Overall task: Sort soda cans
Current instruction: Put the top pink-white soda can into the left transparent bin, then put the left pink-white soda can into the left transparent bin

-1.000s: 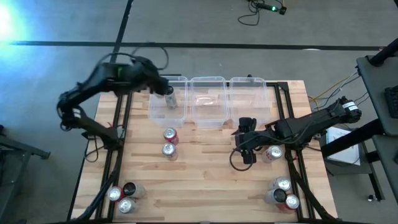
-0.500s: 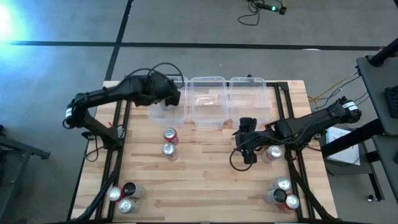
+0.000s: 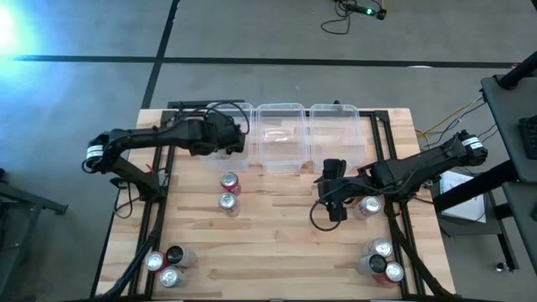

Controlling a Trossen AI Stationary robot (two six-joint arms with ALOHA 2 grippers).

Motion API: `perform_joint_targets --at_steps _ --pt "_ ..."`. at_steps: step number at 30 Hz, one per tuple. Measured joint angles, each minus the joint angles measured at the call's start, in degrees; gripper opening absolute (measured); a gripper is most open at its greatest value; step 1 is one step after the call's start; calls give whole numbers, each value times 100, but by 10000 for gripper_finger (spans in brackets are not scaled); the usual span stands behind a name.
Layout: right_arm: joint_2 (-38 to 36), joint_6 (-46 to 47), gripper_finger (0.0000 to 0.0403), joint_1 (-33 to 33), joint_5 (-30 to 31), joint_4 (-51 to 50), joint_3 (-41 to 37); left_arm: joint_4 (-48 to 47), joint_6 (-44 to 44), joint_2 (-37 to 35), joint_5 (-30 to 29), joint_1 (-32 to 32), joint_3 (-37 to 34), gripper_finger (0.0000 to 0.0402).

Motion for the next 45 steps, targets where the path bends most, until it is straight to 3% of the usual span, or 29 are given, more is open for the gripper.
perform_joint_targets --at_steps 23,28,39,45 --pt "0 53 298 1 -17 20 0 894 -510 -40 -45 161 -1164 245" --pt "0 39 291 1 -61 16 0 970 -438 -40 -43 173 -1230 264" --pt "2 -116 320 37 -144 69 0 900 -348 -40 -51 173 -1178 302" --pt "2 -130 329 40 -144 71 0 341 92 -73 -54 165 -390 304"
